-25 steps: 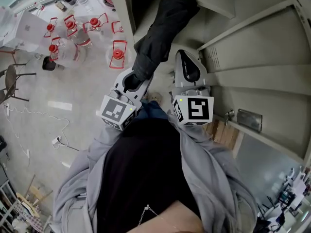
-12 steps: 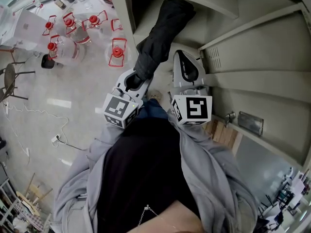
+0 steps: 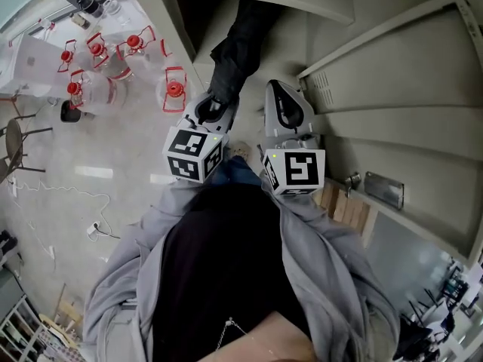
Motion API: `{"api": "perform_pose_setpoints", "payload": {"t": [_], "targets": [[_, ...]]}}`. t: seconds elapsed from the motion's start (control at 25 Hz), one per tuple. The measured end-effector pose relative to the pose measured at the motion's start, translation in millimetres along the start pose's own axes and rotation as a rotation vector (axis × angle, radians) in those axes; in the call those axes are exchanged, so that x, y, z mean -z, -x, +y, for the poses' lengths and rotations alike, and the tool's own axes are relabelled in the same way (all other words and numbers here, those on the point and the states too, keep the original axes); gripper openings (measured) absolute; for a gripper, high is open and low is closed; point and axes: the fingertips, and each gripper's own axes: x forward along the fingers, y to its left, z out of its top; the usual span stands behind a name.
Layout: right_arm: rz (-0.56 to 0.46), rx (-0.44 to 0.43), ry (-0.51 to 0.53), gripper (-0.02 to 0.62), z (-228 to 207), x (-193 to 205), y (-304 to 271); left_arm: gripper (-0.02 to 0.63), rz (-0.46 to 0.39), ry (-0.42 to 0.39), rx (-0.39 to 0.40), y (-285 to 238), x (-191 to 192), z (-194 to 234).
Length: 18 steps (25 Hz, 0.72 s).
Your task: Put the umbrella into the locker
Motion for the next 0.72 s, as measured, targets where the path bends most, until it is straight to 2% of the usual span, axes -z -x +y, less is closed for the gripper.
{"api": "perform_pose_setpoints", "payload": {"t": [0.36, 0.6, 0.72], "targets": [[0.015, 0.04, -0.001, 0.003, -10.5, 3.5, -4.9, 0.104, 0.058, 0.127, 0.0, -43.7, -17.9, 6.4], [0.017, 0.067, -0.001, 0.003, -17.8, 3.7, -6.8, 0.107, 0.13, 0.289, 0.007, -60.3, -8.9, 8.6], [0.017, 0.073, -0.001, 0.003, -19.4, 3.7, -7.3, 0.123, 0.152, 0.319, 0.007, -62.5, -6.0, 9.7]]}}
